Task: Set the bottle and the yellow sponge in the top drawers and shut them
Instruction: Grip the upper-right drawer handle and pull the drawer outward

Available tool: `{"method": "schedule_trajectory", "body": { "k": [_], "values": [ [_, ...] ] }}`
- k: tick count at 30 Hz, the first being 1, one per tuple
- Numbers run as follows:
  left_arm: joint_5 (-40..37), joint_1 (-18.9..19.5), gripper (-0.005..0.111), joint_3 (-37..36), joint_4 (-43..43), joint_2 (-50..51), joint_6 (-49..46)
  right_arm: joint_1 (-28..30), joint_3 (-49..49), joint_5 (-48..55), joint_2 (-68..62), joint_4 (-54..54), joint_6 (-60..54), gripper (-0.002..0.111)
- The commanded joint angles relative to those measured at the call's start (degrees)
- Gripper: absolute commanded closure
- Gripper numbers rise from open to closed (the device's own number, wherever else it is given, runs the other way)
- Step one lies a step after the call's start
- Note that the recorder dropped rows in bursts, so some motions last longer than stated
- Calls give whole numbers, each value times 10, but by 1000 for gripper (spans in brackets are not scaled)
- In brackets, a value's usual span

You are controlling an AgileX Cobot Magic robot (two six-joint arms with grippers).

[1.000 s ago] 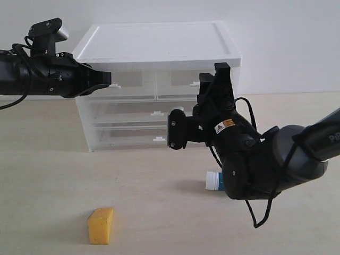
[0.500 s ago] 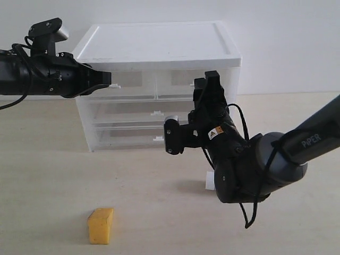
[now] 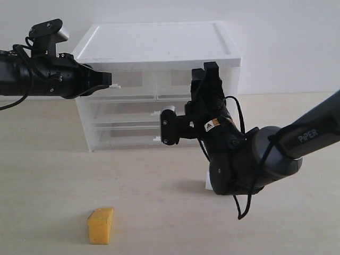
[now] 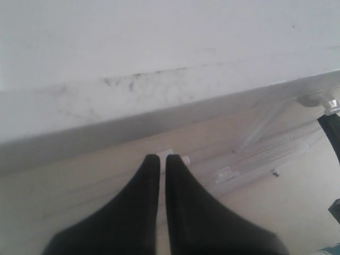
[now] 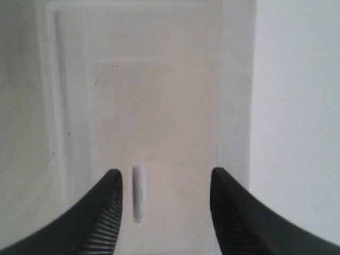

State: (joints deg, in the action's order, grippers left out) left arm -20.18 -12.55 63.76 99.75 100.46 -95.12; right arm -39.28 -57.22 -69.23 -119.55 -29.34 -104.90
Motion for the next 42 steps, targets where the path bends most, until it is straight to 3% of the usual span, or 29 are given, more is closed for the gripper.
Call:
{"method": "schedule_trajectory", "body": {
  "k": [1,10,18,35,40,42],
  "values": [
    [-5,-1,103,-1,2,0,-4,10,-11,-7,1,-3,6,63],
    [-5,-1,103,-1,2,0,-4,16,-14,5,1,1,11,63],
    [-5,-1,103,-1,2,0,-4,16,-24,26,1,-18,9,89],
    [-7,-1,103,-1,2,0,-4,16,-24,43,1,-50,-13,91],
    [-7,-1,103,-1,2,0,-4,16,-24,43,1,-61,-51,109],
    [-7,-1,103,-1,2,0,-4,16,-24,43,1,-62,-51,108]
  ]
}}
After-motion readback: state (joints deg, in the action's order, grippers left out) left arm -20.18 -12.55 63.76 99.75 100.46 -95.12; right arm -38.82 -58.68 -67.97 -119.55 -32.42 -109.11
